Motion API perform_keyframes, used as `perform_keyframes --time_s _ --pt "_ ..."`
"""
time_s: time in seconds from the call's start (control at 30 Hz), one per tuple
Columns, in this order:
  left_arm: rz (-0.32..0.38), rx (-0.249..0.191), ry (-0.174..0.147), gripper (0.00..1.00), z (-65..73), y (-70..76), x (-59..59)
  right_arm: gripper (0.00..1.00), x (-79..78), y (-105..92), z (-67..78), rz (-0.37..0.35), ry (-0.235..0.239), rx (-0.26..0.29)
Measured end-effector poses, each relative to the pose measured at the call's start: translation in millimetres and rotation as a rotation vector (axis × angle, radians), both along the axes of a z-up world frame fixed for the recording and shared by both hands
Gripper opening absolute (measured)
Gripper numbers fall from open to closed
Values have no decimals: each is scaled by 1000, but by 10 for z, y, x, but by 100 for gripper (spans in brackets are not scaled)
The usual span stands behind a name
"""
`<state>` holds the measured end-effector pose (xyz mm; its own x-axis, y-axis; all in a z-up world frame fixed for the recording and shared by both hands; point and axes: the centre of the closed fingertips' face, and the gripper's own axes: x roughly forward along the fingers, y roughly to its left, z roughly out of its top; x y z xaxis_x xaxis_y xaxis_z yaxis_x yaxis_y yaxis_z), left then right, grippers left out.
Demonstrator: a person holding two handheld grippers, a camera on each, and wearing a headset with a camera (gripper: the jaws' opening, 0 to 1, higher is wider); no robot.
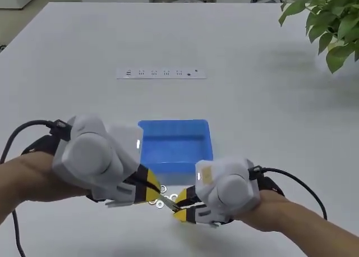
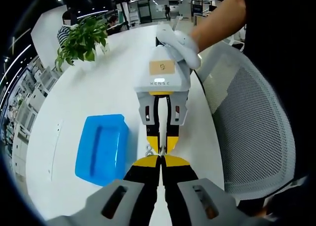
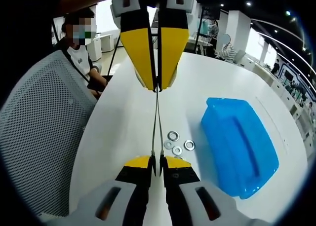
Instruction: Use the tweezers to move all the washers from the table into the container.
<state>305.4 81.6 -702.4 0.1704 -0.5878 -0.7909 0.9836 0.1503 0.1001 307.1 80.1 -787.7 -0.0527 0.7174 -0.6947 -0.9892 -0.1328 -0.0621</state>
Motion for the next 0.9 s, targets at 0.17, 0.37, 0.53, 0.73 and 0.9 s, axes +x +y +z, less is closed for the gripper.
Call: perform_keyframes --time_s 0.17,0.37,0.53,0.73,0.9 --pt "0 -13 -2 5 13 -25 3 11 -1 0 1 -7 4 6" --pt "2 -52 -2 5 41 -96 9 11 -3 -20 4 -8 3 14" --pt "-7 -84 -1 5 56 -156 -19 9 -13 -41 10 9 -7 25" --pt "-10 -110 -6 6 58 -201 -18 9 -9 -52 17 5 -5 35" --pt "-18 -133 -7 6 51 -248 -20 9 -9 -67 21 5 -10 46"
